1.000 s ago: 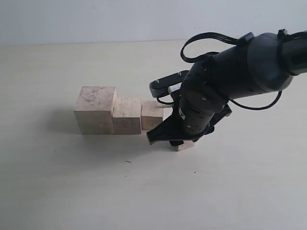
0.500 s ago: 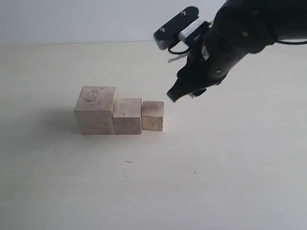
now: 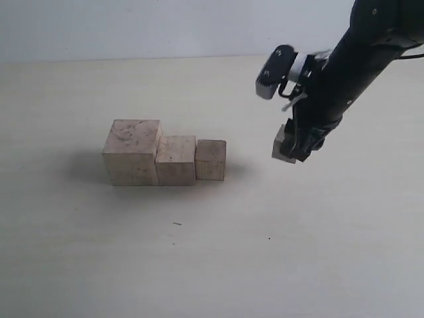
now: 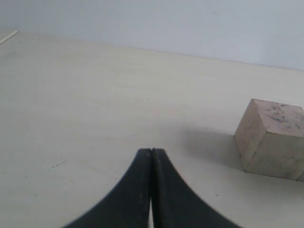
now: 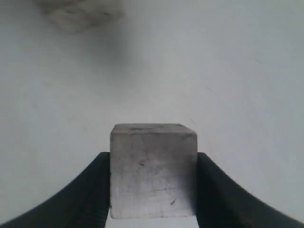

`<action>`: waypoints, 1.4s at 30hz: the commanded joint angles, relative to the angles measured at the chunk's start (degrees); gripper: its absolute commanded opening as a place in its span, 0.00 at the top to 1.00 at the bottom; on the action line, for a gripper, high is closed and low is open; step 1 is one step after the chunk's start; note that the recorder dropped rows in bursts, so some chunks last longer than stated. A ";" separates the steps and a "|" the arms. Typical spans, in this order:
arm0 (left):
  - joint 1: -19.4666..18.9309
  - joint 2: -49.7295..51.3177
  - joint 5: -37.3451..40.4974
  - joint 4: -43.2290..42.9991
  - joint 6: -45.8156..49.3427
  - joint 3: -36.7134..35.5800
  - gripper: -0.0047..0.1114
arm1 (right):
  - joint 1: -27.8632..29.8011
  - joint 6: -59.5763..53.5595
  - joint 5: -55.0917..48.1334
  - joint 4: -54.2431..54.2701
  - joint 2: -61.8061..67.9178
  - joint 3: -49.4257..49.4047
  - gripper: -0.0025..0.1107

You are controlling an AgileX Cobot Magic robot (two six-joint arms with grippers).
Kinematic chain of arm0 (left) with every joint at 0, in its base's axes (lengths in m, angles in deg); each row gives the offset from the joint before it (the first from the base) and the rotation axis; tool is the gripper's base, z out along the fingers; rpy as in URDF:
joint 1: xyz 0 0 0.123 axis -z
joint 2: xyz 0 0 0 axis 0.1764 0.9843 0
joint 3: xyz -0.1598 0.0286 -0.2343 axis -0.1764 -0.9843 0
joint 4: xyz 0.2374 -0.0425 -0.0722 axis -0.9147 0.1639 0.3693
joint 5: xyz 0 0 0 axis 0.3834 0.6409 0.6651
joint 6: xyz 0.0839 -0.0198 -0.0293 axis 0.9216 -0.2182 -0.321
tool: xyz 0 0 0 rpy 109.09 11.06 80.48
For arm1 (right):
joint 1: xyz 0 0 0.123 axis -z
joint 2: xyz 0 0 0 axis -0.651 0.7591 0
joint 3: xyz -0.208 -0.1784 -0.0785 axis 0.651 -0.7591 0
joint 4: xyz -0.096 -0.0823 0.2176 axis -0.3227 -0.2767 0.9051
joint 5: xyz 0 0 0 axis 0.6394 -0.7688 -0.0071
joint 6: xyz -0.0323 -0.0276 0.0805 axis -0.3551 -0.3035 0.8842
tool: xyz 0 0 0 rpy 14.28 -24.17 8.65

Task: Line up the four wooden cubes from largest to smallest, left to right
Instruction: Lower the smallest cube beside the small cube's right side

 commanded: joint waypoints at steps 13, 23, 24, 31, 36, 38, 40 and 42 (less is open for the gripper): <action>0.35 -0.34 -0.45 -0.06 0.00 -0.21 0.96 | 0.04 -18.06 10.57 18.06 4.76 0.52 0.98; 0.35 -0.34 -0.45 -0.06 0.00 -0.21 0.96 | 0.04 -30.47 7.57 21.72 8.20 0.52 0.98; 0.35 -0.34 -0.45 -0.06 0.00 -0.21 0.96 | 0.04 -32.26 7.14 23.16 8.62 0.52 0.98; 0.35 -0.34 -0.45 -0.06 0.00 -0.21 0.96 | 0.04 -34.45 7.37 25.52 10.89 0.52 0.98; 0.35 -0.34 -0.45 -0.06 0.00 -0.21 0.96 | 0.04 -38.06 6.68 29.14 11.99 0.52 0.98; 0.35 -0.34 -0.45 -0.06 0.00 -0.21 0.96 | 0.04 -38.34 6.44 30.00 12.35 0.52 0.98; 0.35 -0.34 -0.45 -0.06 0.00 -0.21 0.96 | 0.04 -39.41 5.72 30.00 12.92 0.52 0.98; 0.35 -0.34 -0.45 -0.06 0.00 -0.21 0.96 | 0.04 -40.10 5.32 30.09 13.52 0.52 0.98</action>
